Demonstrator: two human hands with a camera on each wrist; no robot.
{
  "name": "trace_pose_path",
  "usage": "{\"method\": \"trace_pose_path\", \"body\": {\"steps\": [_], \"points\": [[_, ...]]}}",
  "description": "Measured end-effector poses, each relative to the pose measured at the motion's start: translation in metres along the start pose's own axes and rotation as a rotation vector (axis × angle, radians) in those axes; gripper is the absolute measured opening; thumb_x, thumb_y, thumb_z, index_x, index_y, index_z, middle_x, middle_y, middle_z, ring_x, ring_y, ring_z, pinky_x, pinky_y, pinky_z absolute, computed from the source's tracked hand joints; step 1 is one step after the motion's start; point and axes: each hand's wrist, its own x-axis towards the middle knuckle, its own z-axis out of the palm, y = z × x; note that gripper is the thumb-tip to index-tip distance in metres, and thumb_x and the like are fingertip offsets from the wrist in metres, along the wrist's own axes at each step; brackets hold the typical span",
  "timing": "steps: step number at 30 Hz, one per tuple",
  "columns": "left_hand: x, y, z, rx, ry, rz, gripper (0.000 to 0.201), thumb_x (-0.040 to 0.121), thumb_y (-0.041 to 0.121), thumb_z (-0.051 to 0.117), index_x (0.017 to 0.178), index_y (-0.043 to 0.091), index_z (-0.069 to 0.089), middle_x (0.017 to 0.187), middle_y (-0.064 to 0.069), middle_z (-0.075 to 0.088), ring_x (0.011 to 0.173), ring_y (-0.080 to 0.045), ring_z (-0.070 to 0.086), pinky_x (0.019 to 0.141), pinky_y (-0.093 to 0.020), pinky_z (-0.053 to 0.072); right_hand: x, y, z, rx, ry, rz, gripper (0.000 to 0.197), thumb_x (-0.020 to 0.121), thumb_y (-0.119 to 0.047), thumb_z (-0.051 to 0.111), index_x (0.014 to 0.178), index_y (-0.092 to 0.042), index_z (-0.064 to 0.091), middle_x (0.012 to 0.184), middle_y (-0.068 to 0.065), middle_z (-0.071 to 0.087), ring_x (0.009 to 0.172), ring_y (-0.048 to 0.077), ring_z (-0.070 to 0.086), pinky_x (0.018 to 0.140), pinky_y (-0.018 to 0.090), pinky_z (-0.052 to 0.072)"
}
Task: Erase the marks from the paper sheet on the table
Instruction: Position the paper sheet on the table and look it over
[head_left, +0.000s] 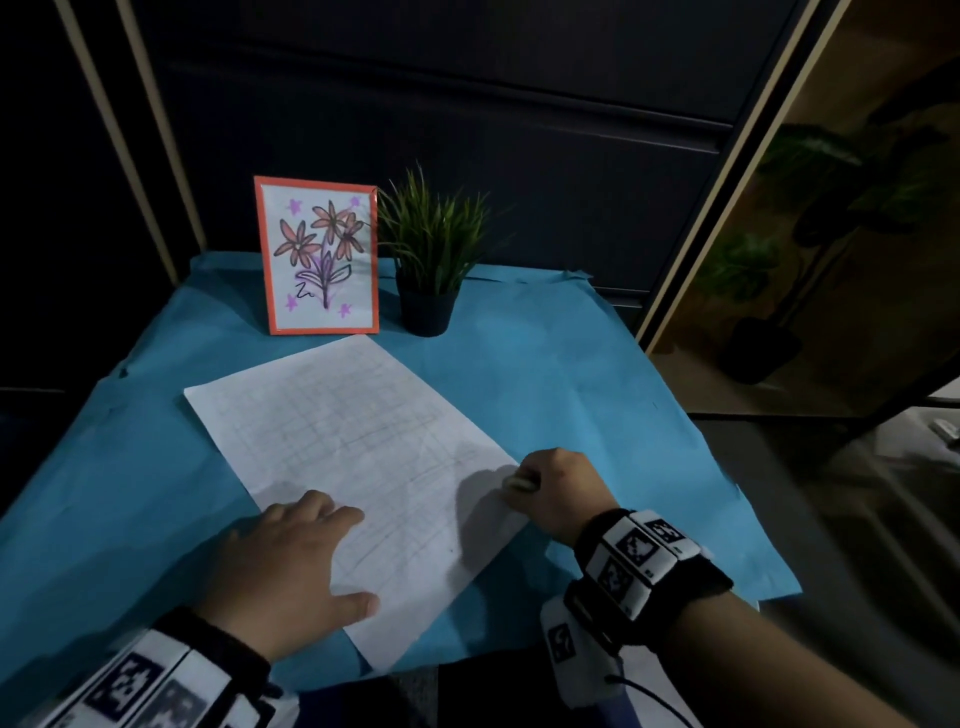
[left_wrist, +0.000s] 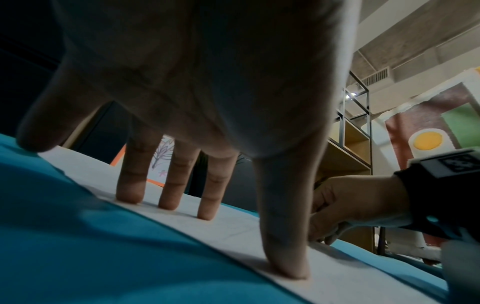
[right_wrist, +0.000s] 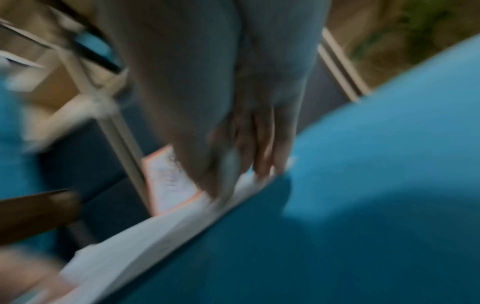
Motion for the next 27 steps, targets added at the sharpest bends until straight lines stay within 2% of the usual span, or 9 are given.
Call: {"method": "trace_pose_path", "body": {"steps": [5,9,12,14,16,18,21,23,27], "points": [[-0.002,-0.002,-0.001,-0.016,0.02,0.009,0.08,0.079,0.076,0.047,0.146,0.045,0.016,0.148,0.022,0.018,0.135,-0.007,0.027,0.109,-0.033,0.031,-0.019,-0.019,0.011,-0.105,-0.132,-0.185,0.021,0.079,-0.026,0.058,0.063,-0.021,0.047,0.072,-0.003,0.048,0.071,0.017,0.04,0.062,0.025,0.035],[-0.001,-0.001,0.003,-0.021,0.028,0.003,0.081,0.078,0.077,0.048,0.146,0.045,0.018,0.146,0.023,0.019,0.134,-0.006,0.027,0.109,-0.034,0.031,-0.007,-0.005,0.004,-0.062,-0.074,-0.057,0.032,0.076,-0.028,0.053,0.053,-0.02,0.033,0.059,-0.001,0.037,0.066,0.023,0.036,0.058,0.025,0.032],[-0.001,-0.001,0.003,-0.017,0.032,0.003,0.081,0.077,0.077,0.047,0.146,0.046,0.017,0.147,0.024,0.018,0.135,-0.006,0.027,0.11,-0.034,0.031,-0.003,-0.002,-0.002,-0.068,-0.038,-0.042,0.035,0.079,-0.02,0.056,0.053,-0.021,0.033,0.062,0.001,0.04,0.066,0.025,0.037,0.058,0.026,0.033],[0.0,-0.002,0.002,-0.013,0.041,0.009,0.081,0.077,0.077,0.047,0.146,0.046,0.017,0.147,0.024,0.018,0.135,-0.005,0.027,0.11,-0.034,0.031,-0.011,-0.011,0.0,-0.077,-0.075,-0.133,0.026,0.079,-0.022,0.059,0.055,-0.021,0.046,0.068,0.001,0.048,0.07,0.025,0.044,0.061,0.027,0.039],[-0.001,-0.003,0.002,-0.014,0.042,0.016,0.081,0.077,0.078,0.047,0.146,0.046,0.017,0.147,0.024,0.018,0.135,-0.005,0.027,0.109,-0.034,0.032,-0.021,-0.021,0.007,-0.121,-0.14,-0.244,0.013,0.08,-0.026,0.06,0.07,-0.018,0.062,0.079,0.005,0.06,0.078,0.023,0.052,0.066,0.03,0.043],[0.0,-0.003,0.003,-0.008,0.036,0.01,0.082,0.077,0.078,0.047,0.146,0.046,0.017,0.147,0.024,0.019,0.135,-0.006,0.027,0.109,-0.034,0.032,-0.025,-0.022,0.011,-0.124,-0.164,-0.241,0.015,0.079,-0.025,0.058,0.065,-0.019,0.056,0.079,0.005,0.06,0.077,0.024,0.052,0.066,0.031,0.044],[0.0,-0.001,0.004,0.002,0.036,0.007,0.081,0.077,0.078,0.046,0.146,0.045,0.017,0.146,0.023,0.019,0.134,-0.006,0.028,0.109,-0.034,0.032,-0.012,-0.005,0.006,-0.075,-0.099,-0.088,0.028,0.074,-0.028,0.054,0.053,-0.02,0.037,0.061,-0.002,0.043,0.067,0.025,0.04,0.059,0.027,0.036],[0.0,0.0,0.004,0.007,0.036,0.01,0.081,0.078,0.077,0.046,0.147,0.045,0.017,0.147,0.023,0.019,0.134,-0.006,0.028,0.11,-0.033,0.031,-0.005,0.002,-0.001,-0.073,-0.058,-0.03,0.035,0.077,-0.022,0.055,0.052,-0.023,0.032,0.059,-0.003,0.038,0.067,0.024,0.038,0.059,0.025,0.032],[0.0,-0.001,0.002,0.002,0.03,0.011,0.081,0.079,0.077,0.046,0.147,0.044,0.016,0.149,0.021,0.019,0.135,-0.008,0.027,0.11,-0.034,0.031,-0.006,-0.003,-0.008,-0.075,-0.008,-0.051,0.038,0.08,-0.019,0.057,0.052,-0.025,0.033,0.066,0.003,0.046,0.068,0.024,0.042,0.059,0.026,0.032]]}}
